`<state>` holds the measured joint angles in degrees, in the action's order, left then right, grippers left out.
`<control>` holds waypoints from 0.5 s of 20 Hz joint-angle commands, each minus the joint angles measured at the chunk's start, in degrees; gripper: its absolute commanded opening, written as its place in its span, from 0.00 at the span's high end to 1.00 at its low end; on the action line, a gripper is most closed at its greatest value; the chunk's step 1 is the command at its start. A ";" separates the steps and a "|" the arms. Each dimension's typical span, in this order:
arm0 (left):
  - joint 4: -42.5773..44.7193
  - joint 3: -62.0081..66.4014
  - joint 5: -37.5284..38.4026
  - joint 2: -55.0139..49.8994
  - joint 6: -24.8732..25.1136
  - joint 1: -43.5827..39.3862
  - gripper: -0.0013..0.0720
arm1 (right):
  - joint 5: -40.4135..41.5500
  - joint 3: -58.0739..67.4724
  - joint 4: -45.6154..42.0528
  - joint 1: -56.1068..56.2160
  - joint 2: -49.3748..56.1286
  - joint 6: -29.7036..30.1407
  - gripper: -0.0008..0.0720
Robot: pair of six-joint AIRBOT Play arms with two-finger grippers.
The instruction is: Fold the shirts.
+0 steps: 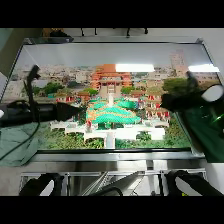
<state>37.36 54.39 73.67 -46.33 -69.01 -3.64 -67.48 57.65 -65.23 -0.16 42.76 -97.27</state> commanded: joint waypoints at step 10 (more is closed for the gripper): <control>7.96 -13.86 -6.32 18.38 -10.40 -9.05 0.96 | 4.26 -7.50 -2.47 10.12 -0.57 -2.58 0.96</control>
<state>44.82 42.37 68.16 -30.63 -78.52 -12.36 -63.42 50.39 -67.70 9.58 42.24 -99.68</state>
